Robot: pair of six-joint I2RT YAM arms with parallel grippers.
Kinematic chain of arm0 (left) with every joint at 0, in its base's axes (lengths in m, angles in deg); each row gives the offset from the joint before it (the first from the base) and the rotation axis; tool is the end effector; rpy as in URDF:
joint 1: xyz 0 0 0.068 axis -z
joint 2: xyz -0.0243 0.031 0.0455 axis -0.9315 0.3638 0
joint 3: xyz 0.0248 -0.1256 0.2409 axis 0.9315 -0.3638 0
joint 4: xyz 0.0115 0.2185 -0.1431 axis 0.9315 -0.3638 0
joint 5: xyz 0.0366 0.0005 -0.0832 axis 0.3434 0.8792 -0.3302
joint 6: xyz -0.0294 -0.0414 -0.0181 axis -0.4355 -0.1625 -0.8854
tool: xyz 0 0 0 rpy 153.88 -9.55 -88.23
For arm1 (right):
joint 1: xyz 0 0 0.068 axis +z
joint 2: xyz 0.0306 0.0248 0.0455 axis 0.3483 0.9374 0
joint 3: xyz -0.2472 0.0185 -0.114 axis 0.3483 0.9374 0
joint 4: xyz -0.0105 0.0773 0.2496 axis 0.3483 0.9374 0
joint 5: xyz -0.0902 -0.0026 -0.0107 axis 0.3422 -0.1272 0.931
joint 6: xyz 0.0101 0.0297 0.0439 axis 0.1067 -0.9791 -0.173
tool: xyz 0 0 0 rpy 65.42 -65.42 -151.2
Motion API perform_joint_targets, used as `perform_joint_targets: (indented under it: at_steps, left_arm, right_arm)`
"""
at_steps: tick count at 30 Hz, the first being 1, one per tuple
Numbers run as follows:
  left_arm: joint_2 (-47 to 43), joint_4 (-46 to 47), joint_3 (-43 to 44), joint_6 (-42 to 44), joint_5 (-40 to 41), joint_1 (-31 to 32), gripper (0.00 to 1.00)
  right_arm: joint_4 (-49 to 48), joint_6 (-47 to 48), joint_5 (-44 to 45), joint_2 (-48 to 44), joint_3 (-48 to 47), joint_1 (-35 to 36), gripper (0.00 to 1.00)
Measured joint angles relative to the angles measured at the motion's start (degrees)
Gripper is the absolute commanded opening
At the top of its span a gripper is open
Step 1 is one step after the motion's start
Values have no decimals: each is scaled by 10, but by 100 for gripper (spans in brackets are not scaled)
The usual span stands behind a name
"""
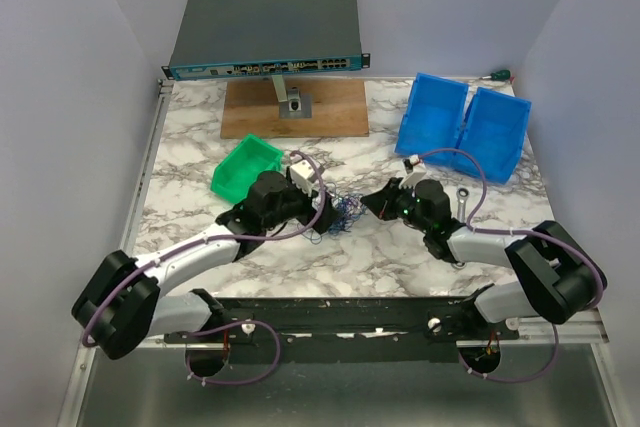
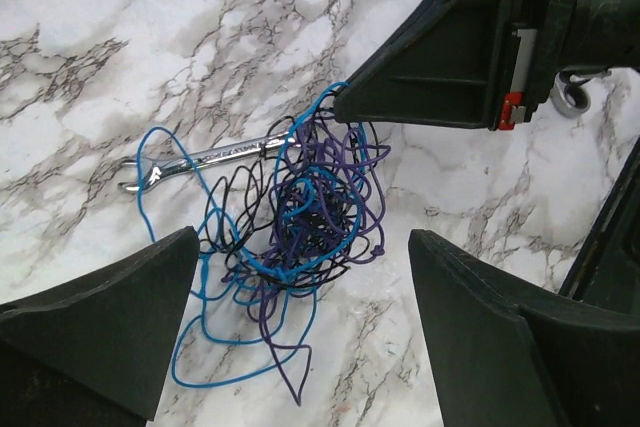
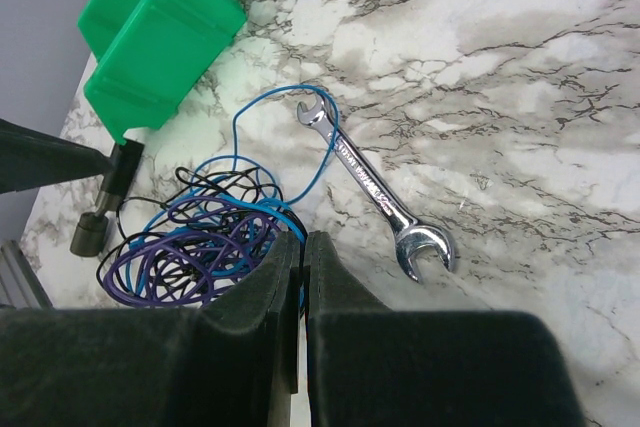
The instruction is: Untangle the cables
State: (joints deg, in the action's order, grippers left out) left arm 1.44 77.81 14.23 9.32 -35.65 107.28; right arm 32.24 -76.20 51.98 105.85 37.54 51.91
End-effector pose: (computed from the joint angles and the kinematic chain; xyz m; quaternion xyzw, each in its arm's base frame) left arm 0.1933 -0.1665 0.2288 0.2408 0.7723 -0.3577 0.4665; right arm 0.2167 0.1402 0.1633 -0.0293 0.8022 0.3803 0.4593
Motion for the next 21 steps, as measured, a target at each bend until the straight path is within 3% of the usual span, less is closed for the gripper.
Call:
perform_joint_targets:
  at_steps: [4,9,11,13,16,21]
  left_arm:
    - [46,-18,31,31,26,38,88]
    - [110,-50,89,45,36,54,77]
    - [143,-69,120,46,36,54,66]
    - [170,-86,148,45,31,54,44]
    - [190,-98,164,42,19,48,1]
    - [189,-96,158,24,-5,16,0]
  right_arm:
    - [0,-2,0,5,0,0,3]
    - [0,-3,-2,9,-3,0,3]
    - [0,-3,-3,9,-5,0,3]
    - [-1,-3,-4,9,-7,0,3]
    - [0,-3,-4,9,-7,0,3]
    - [1,-3,-4,15,-7,0,4]
